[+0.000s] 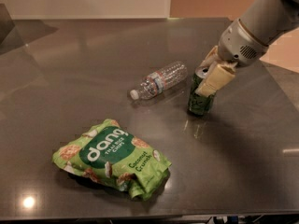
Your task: Move green can near water bottle
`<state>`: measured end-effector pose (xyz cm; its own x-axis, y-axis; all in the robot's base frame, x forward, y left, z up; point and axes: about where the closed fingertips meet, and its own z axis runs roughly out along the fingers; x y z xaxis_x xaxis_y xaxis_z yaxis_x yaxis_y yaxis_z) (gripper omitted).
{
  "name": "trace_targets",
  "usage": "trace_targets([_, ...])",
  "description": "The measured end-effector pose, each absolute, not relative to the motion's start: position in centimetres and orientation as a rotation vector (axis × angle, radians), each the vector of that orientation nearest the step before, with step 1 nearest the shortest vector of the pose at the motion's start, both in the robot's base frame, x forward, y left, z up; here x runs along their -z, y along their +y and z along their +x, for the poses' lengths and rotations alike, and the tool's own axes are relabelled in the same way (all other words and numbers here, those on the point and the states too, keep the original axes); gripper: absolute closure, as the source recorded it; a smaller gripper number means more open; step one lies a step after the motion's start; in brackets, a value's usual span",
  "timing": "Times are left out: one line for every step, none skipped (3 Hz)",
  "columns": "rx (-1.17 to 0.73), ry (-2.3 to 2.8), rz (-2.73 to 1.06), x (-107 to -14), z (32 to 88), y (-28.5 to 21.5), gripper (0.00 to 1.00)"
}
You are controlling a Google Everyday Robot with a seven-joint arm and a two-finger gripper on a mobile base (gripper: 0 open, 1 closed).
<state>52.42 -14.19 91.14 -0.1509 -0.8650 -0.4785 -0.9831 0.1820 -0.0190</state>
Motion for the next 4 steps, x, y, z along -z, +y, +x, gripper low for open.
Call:
trace_targets([-0.412,2.109,-1.684,-91.2,54.5,-13.6,1.00])
trace_targets([-0.402,2.124,-1.638,-91.0,56.2,-13.2,1.00])
trace_targets([-0.388,2.134,-1.608,-90.8,57.0,-13.2,0.84])
trace_targets([-0.373,2.140,-1.594,-90.6,57.6,-13.0,0.60])
